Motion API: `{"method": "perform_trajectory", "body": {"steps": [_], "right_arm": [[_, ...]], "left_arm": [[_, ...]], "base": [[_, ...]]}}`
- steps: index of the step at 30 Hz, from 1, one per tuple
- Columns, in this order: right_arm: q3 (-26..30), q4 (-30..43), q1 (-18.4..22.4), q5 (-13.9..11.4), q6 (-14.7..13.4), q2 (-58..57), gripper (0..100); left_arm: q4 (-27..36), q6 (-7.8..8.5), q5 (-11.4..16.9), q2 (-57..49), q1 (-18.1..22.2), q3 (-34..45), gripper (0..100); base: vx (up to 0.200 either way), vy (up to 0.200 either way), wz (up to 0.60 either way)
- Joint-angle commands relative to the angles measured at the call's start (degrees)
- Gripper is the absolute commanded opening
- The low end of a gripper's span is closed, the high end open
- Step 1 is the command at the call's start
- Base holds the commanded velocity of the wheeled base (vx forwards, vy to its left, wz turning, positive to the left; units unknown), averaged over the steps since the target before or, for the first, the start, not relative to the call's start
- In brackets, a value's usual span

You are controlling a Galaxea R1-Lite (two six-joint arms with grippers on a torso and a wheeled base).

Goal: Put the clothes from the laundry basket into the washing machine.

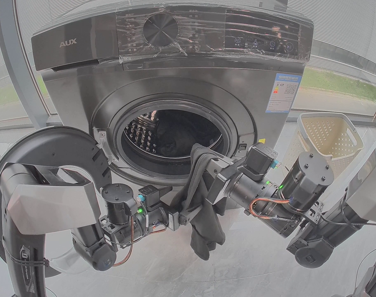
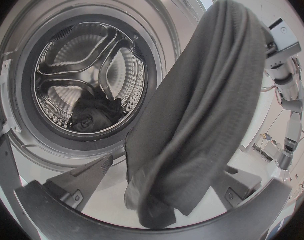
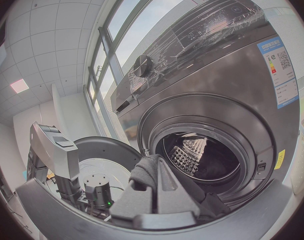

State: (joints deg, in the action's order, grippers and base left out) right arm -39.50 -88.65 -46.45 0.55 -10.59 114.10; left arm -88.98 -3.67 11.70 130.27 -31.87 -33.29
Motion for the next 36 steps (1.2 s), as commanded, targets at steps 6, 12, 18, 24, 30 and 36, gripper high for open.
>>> {"method": "perform_trajectory", "body": {"steps": [6, 12, 18, 24, 30, 36], "right_arm": [[0.7, 0.0, -1.4, 0.2, 0.0, -0.4, 0], [0.8, 0.0, -1.8, 0.2, -0.1, -0.5, 0], [1.5, -0.1, -2.0, 0.2, -0.1, -0.7, 0], [3.3, 0.0, -0.8, 0.3, 0.0, -1.0, 0], [8.6, 0.4, 1.0, 0.2, 0.2, -1.6, 0], [13.1, 0.8, 4.4, 0.4, 0.3, 0.3, 0]], "left_arm": [[-0.4, -0.11, 0.1, 5.7, 0.3, -5.1, 100], [-0.4, -0.20, 0.1, 8.5, 0.7, -8.7, 100], [-0.4, 0.07, -1.9, 11.5, 2.3, -12.4, 0], [-0.4, -0.37, -3.0, 10.9, 4.1, -13.3, 0], [-0.4, -0.46, -3.3, 7.1, 4.5, -11.8, 0], [-0.4, -0.64, -3.5, 0.7, 3.6, -8.2, 0]], "base": [[0.000, 0.000, 0.00], [0.000, 0.000, 0.00], [0.000, 0.000, 0.00], [0.000, 0.000, 0.00], [0.000, 0.000, 0.00], [0.000, 0.000, 0.00]]}}
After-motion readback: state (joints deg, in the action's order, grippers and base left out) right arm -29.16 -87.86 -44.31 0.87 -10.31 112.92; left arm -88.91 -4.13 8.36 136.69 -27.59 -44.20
